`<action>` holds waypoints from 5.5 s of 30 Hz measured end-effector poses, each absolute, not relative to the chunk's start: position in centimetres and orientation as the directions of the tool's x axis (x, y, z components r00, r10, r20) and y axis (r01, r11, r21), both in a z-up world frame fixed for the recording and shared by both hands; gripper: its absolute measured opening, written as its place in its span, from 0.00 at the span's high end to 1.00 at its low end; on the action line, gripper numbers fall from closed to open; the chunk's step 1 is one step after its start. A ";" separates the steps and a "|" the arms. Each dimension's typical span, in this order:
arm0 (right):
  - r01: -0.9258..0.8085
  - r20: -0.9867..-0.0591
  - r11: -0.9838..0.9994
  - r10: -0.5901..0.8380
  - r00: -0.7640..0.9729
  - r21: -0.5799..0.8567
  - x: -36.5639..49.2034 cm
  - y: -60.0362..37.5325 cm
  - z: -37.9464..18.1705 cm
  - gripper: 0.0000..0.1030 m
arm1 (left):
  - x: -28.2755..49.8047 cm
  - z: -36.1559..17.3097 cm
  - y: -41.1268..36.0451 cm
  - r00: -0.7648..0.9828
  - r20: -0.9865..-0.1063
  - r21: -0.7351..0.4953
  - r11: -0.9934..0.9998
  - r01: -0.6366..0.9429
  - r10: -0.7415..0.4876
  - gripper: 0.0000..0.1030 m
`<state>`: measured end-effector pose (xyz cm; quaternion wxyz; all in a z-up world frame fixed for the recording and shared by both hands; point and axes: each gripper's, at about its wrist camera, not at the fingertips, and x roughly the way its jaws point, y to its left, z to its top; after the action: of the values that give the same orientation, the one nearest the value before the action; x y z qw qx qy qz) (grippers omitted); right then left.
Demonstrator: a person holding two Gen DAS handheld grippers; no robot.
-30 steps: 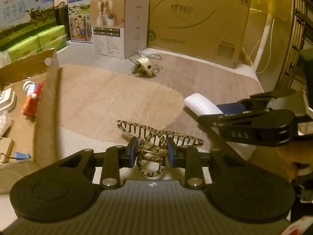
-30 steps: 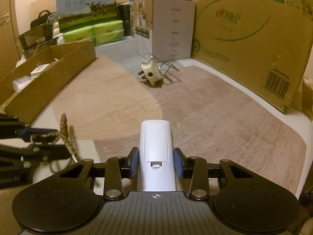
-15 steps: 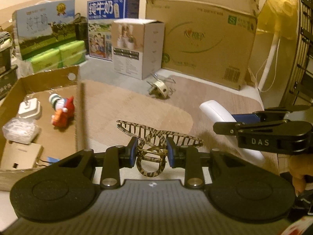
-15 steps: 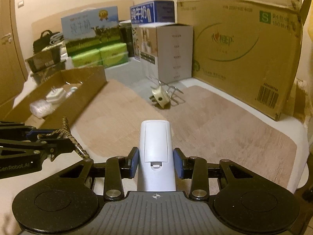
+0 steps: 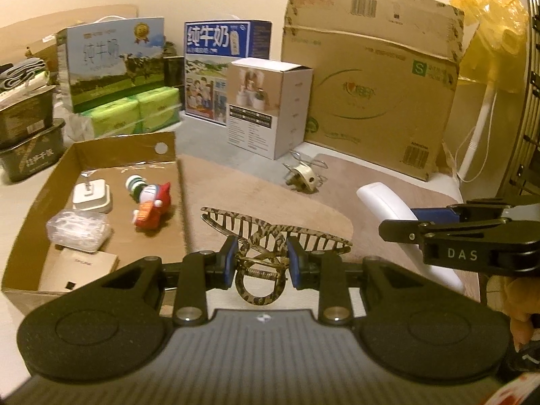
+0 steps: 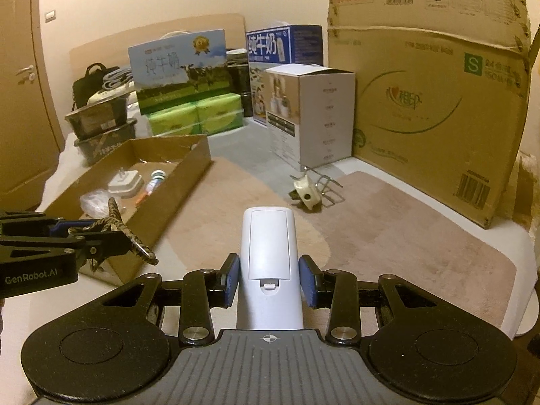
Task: Organize rigid objects
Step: 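Carry the wire holder and remote over the cardboard tray with both tools, then lower the wire holder into the tray and open the left tool while the right tool lowers the remote, then open the right tool and move both open tools toward the white plug and wire rack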
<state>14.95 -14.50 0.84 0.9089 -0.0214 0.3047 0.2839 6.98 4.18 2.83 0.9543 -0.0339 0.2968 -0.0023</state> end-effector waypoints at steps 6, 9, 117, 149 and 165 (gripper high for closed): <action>-0.550 -0.561 0.824 0.521 0.643 0.135 14.2 -13.4 1.8 0.63 | 6.0 3.4 5.4 0.830 -0.558 -0.066 0.997 -0.048 0.003 0.74; -0.559 -0.560 0.818 0.529 0.638 0.135 13.9 -12.7 2.2 0.63 | 5.6 3.8 6.0 0.833 -0.552 -0.064 0.996 -0.066 0.019 0.74; -0.654 -0.545 0.707 0.672 0.502 0.268 19.9 6.4 0.0 0.48 | 7.8 0.4 22.8 0.770 -0.606 -0.014 0.966 -0.258 0.197 0.63; -0.547 -0.568 0.806 0.565 0.599 0.225 14.7 -4.3 2.8 0.46 | 4.1 3.6 15.1 0.777 -0.620 -0.128 0.961 -0.244 0.115 0.56; -0.438 -0.563 0.870 0.484 0.669 0.227 14.2 -11.7 3.9 0.19 | 5.0 5.5 10.6 0.809 -0.586 -0.133 0.978 -0.161 0.053 0.15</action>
<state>14.20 -11.75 3.89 0.9129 0.0361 0.3186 0.2526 5.05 10.62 5.49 0.9468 -0.0884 0.3042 0.0566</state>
